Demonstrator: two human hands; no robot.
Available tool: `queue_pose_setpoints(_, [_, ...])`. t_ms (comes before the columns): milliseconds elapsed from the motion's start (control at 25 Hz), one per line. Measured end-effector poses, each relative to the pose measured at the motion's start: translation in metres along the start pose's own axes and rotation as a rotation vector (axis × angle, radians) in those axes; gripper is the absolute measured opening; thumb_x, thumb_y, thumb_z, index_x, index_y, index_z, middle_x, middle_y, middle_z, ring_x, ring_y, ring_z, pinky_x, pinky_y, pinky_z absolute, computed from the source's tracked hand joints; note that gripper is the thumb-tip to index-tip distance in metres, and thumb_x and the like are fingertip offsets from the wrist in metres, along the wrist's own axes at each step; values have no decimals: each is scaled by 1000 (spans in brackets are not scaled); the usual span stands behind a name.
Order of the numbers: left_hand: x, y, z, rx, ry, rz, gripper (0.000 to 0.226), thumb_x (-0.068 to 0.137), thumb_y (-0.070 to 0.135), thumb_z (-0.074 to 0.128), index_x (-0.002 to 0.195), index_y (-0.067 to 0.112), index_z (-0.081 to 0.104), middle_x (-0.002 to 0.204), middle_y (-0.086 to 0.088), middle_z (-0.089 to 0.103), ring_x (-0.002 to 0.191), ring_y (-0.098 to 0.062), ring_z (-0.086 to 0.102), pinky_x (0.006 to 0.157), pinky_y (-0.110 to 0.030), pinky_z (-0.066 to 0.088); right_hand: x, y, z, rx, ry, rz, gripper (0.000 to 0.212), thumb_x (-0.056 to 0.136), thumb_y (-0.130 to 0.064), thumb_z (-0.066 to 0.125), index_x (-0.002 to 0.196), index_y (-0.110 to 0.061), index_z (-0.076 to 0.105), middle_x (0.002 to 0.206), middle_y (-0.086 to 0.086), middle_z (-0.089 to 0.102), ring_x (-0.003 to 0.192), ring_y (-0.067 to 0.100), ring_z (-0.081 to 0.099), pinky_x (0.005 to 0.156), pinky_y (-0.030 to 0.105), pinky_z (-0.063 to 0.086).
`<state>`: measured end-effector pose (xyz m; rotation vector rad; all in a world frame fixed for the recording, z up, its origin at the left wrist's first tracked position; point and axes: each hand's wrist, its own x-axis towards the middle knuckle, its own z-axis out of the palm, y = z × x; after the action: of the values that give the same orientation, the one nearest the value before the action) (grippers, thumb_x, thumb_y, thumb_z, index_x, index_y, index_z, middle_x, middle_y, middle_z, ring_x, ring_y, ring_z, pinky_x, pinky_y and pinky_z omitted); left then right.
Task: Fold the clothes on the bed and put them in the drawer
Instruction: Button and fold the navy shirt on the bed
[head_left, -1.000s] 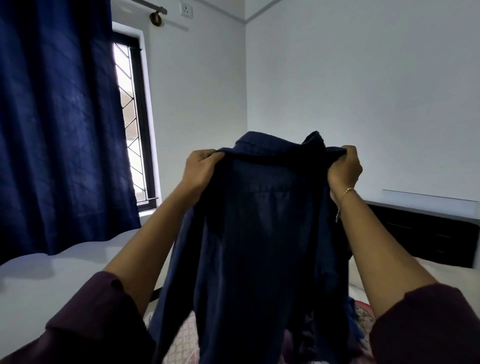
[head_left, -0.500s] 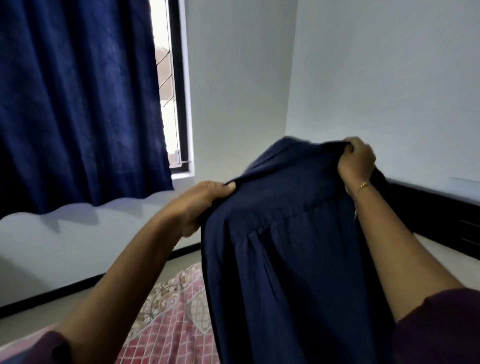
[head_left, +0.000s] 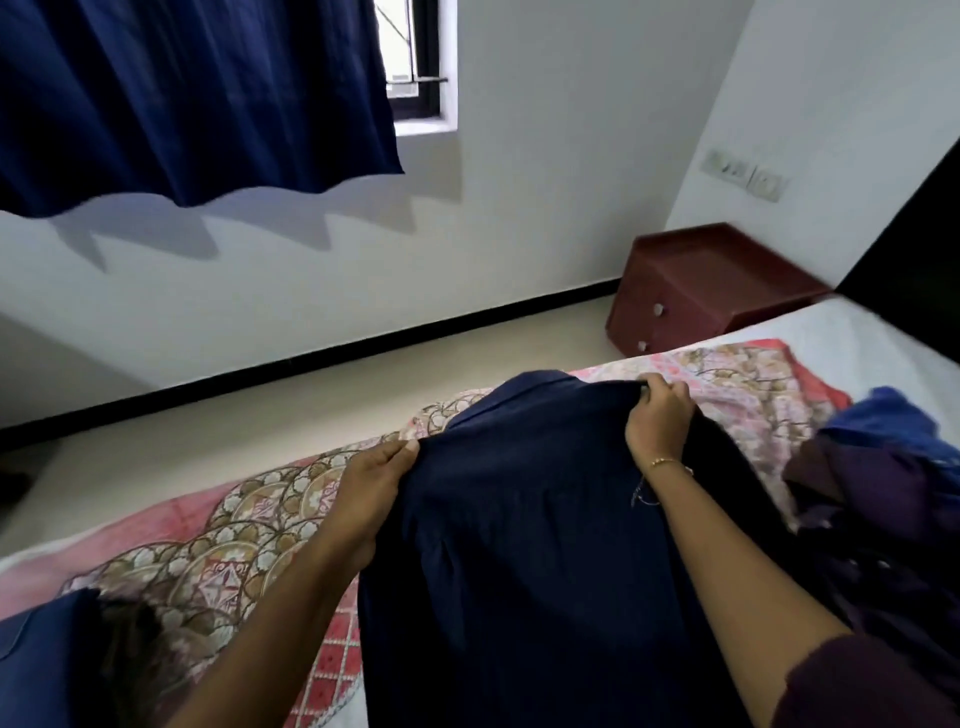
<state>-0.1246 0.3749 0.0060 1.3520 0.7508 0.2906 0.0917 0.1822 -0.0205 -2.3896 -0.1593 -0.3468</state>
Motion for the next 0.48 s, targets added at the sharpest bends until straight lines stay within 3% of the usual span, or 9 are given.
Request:
queue_pose_setpoints(160, [101,-42,-34,146,112,13,26,96,14,51,81,2,69,87,-16,69,76,-23,59,72,-32,45,26,-4,105,-42,-105,-73,31,93,3,38,113,2,62,111,30,50,107,42,45,93,35,30])
queue_pose_setpoints(280, [162,-88,-50,514,208,109,30,97,17,48,79,0,65,83,-15,66,79,-29,59,66,-33,38,29,19,177,-113,-241,-59,32,94,4,37,117,2,59,116,27,48,113,40,42,94,32,30])
queue_pose_setpoints(360, [191,-120,-56,729,219,173,29,98,18,46,85,2,67,88,-16,67,85,-31,59,63,-30,30,23,41,217,-164,-332,-39,31,95,1,38,119,1,57,120,27,46,116,40,40,95,32,30])
queue_pose_setpoints(480, [211,-145,-61,814,241,182,30,99,22,44,97,3,67,99,-18,68,94,-33,59,66,-28,30,17,50,240,-206,-317,-88,36,93,-3,48,128,0,46,134,25,34,119,39,37,99,35,30])
